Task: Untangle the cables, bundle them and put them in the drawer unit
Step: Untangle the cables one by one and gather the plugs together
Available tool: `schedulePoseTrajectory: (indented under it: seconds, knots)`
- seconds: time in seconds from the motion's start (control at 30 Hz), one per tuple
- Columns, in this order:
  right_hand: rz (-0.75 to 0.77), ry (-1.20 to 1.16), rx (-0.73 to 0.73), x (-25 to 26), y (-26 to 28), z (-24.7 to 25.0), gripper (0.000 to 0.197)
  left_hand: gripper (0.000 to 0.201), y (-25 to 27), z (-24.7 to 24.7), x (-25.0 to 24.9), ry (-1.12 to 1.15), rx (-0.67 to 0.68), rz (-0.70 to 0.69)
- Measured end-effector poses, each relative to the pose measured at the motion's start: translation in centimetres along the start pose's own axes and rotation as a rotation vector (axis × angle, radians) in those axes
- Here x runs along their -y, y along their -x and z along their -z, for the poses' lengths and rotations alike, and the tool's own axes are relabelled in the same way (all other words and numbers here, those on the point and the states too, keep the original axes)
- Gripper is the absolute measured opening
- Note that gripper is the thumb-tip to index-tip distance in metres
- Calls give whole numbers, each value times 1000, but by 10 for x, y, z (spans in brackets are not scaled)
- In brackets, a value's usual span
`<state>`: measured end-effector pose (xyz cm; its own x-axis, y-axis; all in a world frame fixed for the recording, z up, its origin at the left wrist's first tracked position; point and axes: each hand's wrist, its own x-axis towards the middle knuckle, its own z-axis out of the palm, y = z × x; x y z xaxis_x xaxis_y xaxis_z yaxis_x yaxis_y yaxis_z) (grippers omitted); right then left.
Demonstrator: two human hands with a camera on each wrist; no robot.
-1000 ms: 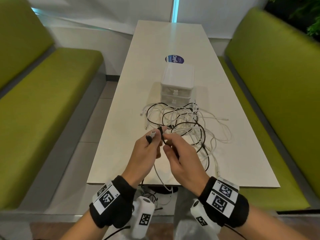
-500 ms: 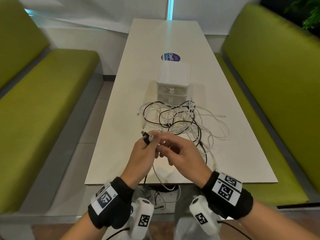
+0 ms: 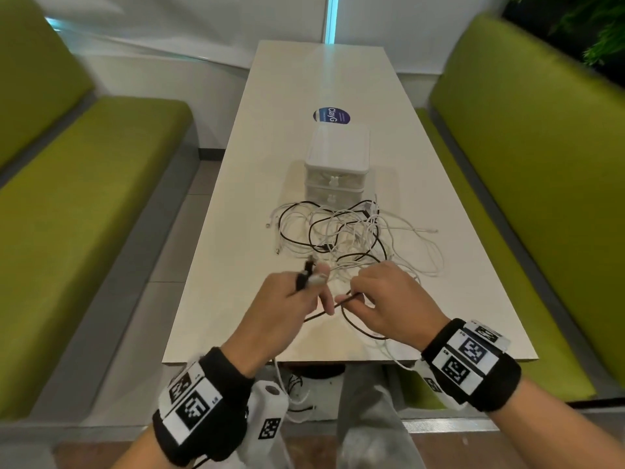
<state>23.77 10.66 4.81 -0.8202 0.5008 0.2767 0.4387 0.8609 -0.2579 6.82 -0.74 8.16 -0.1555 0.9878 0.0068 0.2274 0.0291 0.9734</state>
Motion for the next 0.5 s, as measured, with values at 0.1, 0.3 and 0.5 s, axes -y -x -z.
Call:
schedulePoseTrajectory:
  seconds: [0.1, 0.3, 0.5]
  knots:
    - [-94, -22, -65, -4, 1, -3, 25, 32, 0, -1, 8, -246, 53, 107]
    - [-150, -206, -15, 0, -4, -11, 8, 25, -8, -12, 8, -554, 41, 106]
    - [-141, -261, 12, -10, -6, -16, 13, 38, -24, -10, 12, -769, 70, 31]
